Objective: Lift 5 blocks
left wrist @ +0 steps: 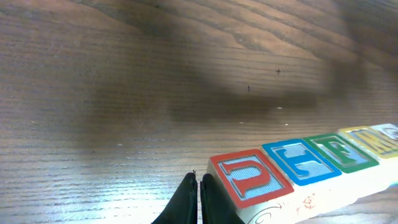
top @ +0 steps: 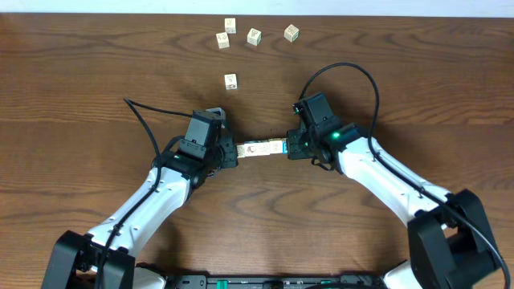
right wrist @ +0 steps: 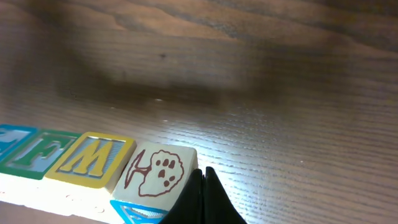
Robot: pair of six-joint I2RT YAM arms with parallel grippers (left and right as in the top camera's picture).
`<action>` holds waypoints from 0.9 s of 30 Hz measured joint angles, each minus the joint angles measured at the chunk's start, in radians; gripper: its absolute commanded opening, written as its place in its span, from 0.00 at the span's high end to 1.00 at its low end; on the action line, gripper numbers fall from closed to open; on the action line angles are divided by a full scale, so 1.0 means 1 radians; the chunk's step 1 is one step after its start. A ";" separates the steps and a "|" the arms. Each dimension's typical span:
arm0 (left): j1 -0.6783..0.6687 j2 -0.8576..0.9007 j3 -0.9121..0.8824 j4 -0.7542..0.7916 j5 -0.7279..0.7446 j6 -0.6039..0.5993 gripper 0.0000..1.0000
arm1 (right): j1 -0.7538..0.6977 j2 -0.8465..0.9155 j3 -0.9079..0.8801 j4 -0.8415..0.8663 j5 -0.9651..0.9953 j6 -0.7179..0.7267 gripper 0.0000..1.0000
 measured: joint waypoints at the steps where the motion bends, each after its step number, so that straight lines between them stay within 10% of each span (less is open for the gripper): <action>1: 0.000 0.000 0.000 0.000 0.000 0.000 0.93 | 0.000 0.006 0.000 0.001 0.000 0.000 0.99; 27: 0.000 0.000 -0.005 0.021 -0.010 0.000 0.93 | -0.006 0.011 0.000 0.024 -0.016 0.018 0.99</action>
